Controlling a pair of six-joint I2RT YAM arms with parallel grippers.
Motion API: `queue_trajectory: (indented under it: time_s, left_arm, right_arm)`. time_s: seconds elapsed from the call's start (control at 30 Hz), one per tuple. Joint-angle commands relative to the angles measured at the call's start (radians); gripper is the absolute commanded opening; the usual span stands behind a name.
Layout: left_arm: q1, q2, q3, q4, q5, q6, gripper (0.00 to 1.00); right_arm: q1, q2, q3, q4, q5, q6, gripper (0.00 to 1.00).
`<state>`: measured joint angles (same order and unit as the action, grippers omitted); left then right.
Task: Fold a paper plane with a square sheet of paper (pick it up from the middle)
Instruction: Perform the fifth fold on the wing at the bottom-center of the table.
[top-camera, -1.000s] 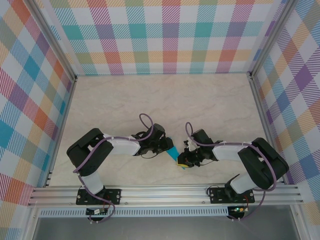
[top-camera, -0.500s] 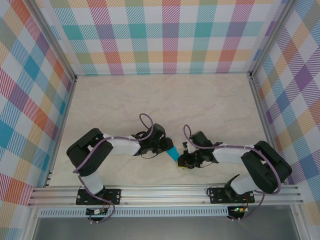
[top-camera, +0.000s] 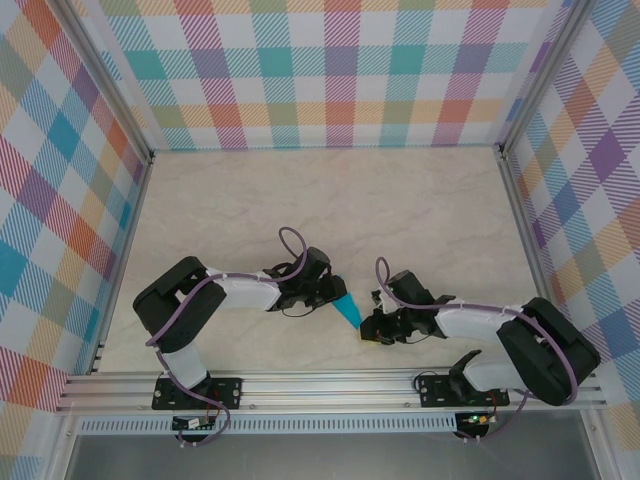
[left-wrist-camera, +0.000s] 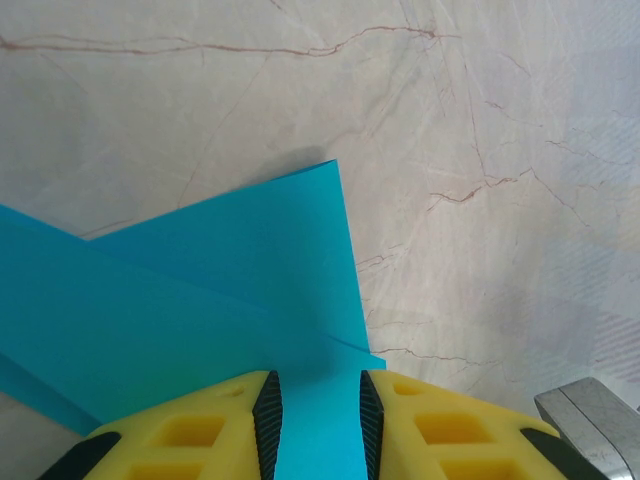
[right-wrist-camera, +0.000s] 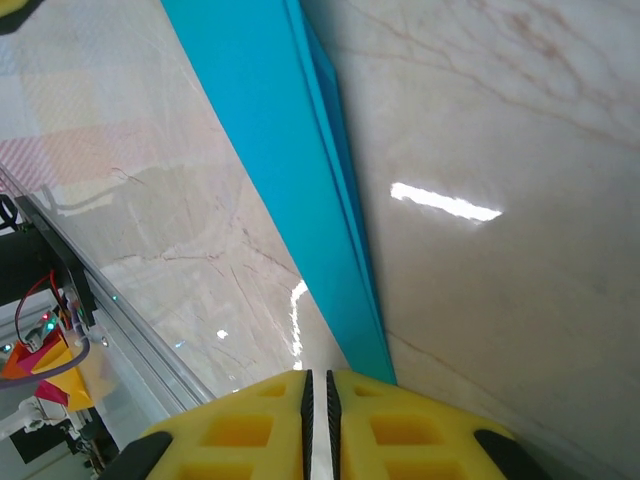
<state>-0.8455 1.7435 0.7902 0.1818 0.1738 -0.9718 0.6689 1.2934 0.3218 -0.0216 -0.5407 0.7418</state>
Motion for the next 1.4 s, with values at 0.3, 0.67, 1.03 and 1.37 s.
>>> queue_trajectory:
  time_s: [0.3,0.67,1.03,1.37]
  left_arm:
    - [0.011,0.009,-0.012,-0.111,-0.03,0.028,0.3]
    - [0.011,0.009,-0.007,-0.111,-0.019,0.034,0.3]
    - [0.018,-0.067,0.038,-0.167,-0.023,0.103,0.34]
    - [0.026,-0.185,0.073,-0.191,-0.008,0.131,0.37]
  right_arm:
    - [0.012,-0.143,0.163,-0.264,0.101,-0.013,0.17]
    - [0.006,0.228,0.273,-0.046,0.046,0.001,0.14]
    - [0.008,0.261,0.131,0.004,0.061,0.009,0.12]
    - [0.008,0.26,0.13,0.032,0.067,0.043,0.11]
